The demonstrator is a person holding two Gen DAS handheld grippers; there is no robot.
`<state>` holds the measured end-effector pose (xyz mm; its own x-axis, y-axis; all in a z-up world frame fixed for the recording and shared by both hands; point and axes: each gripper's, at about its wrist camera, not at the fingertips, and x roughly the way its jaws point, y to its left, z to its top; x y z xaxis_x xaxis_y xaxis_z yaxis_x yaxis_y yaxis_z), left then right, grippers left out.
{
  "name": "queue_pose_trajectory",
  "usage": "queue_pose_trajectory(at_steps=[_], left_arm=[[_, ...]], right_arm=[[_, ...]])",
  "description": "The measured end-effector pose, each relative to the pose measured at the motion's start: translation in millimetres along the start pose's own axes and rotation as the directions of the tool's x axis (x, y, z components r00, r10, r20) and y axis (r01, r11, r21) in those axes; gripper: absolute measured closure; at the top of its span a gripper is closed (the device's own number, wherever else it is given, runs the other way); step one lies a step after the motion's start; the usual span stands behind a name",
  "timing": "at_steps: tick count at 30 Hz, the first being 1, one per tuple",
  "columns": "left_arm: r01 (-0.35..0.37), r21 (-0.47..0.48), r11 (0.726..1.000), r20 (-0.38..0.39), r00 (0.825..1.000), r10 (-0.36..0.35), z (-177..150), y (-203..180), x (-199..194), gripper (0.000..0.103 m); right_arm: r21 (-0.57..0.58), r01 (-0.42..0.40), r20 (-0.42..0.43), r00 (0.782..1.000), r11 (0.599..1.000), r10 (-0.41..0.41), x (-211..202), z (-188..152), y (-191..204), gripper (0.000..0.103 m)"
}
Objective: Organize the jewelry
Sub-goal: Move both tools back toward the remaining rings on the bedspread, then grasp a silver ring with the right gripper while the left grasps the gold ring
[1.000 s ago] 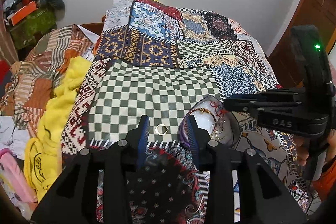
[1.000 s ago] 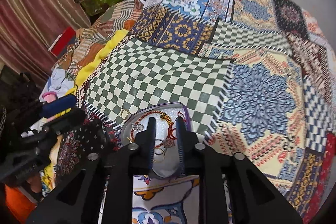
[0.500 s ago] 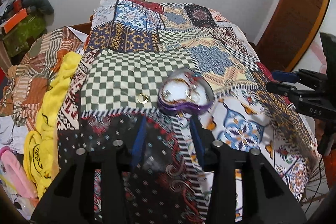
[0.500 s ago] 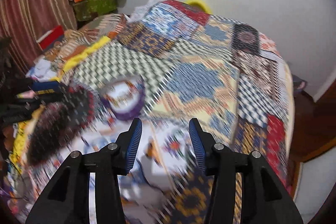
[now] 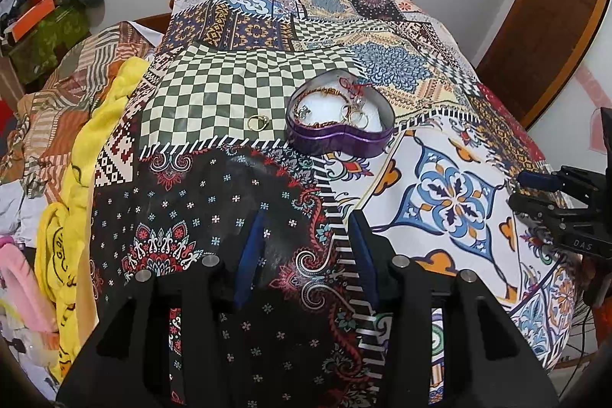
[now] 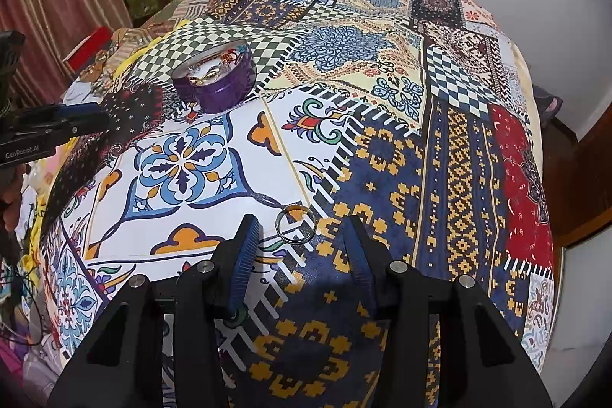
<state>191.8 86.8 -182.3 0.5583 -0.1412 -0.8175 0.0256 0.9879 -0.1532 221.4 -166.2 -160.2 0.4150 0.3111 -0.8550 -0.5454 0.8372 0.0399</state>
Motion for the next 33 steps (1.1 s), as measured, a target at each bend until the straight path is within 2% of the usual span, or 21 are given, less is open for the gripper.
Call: queue_pose_trajectory(at_steps=[1,2,10,16,22,30,33], left_arm=[[-0.005,0.003,1.0,0.001,1.0,0.005,0,0,1,0.058],[-0.009,0.005,1.0,0.001,1.0,0.009,1,1,1,0.058],[-0.031,-0.009,0.999,0.002,1.0,0.031,16,15,16,0.058],[-0.038,-0.037,0.999,-0.028,0.999,0.037,34,33,45,0.058],[-0.059,-0.016,0.998,-0.045,0.997,0.058,55,42,75,0.058],[-0.032,0.026,0.999,-0.069,0.997,0.034,71,44,105,0.069],[-0.046,0.055,0.997,-0.057,0.997,0.049,72,39,110,0.073]], right_arm=[[-0.005,-0.003,0.003,1.0,1.0,0.003,0,1,1,0.079],[-0.008,-0.009,-0.001,1.0,1.0,0.009,0,2,2,0.083],[-0.028,-0.023,0.039,0.999,0.999,0.024,-2,14,11,0.083],[-0.021,-0.042,0.085,0.995,0.999,0.044,2,42,12,0.083],[-0.011,-0.069,0.096,0.993,0.998,0.069,16,66,12,0.083],[-0.027,-0.079,0.098,0.992,0.996,0.081,29,84,14,0.083],[-0.042,-0.082,0.093,0.992,0.996,0.085,32,85,17,0.083]])
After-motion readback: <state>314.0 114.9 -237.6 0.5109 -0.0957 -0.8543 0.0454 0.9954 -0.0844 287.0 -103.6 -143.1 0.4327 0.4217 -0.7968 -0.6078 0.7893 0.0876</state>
